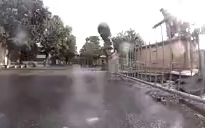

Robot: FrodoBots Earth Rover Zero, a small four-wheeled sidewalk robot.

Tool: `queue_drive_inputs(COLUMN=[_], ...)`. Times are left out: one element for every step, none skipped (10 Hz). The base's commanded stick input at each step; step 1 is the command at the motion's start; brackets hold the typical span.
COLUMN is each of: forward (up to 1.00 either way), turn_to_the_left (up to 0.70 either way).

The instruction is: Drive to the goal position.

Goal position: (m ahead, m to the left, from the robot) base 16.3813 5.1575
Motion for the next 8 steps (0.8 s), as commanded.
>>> queue_drive_inputs(forward=[0.85, 0.85, 0.85, 0.85, 0.85, 0.85, 0.85, 0.85], turn_to_the_left=[0.0, 0.0, 0.0, 0.0, 0.0, 0.0, 0.0, 0.0])
